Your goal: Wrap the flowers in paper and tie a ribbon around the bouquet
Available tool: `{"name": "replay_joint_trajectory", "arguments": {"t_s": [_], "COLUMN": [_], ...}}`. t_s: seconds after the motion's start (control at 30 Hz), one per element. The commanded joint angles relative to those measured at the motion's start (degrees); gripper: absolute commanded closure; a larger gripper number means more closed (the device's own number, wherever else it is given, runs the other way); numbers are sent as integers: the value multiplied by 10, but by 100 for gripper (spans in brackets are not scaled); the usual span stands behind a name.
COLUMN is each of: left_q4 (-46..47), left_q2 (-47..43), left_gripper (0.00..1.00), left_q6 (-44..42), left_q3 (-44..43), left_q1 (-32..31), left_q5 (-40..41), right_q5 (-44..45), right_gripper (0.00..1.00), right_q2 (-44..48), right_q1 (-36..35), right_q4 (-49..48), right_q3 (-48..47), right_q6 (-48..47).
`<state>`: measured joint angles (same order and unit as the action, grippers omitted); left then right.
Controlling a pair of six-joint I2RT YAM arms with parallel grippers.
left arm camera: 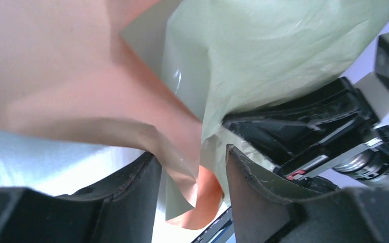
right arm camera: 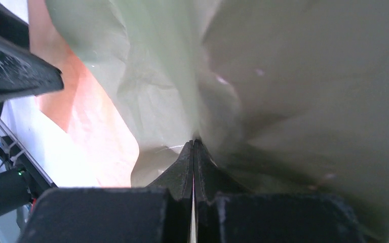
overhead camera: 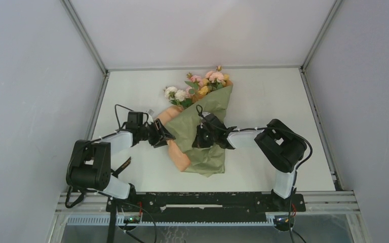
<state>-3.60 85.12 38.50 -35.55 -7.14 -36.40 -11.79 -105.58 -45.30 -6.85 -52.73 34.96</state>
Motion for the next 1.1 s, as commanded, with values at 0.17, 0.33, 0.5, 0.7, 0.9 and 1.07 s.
{"name": "replay_joint_trajectory", "arguments": {"t_s": [0.17, 0.33, 0.5, 0.7, 0.9, 1.07], "left_q4": [2, -21, -14, -10, -65, -112], "left_q2": [1, -24, 14, 66, -41, -89], "left_gripper": [44, 58, 59, 97, 100, 100], "left_q6": [-26, -39, -35, -35, -79, -141], "left_q3": [22, -1, 8, -16, -42, -103], "left_q1": [-4, -4, -5, -9, -15, -80], "left_q5": [48, 48, 55, 23, 14, -42], "right_q5": [-7, -11, -14, -4, 1, -40], "right_gripper": [100, 100, 100, 100, 100, 100], "right_q2": [-14, -17, -20, -17, -37, -67], "right_q1": [31, 31, 32, 30, 45, 51], "right_q4": [-64, -68, -74, -68, -73, -136], "right_q3": [-16, -17, -17, -12, -12, 5], "right_q6": [31, 34, 37, 38, 54, 100]}}
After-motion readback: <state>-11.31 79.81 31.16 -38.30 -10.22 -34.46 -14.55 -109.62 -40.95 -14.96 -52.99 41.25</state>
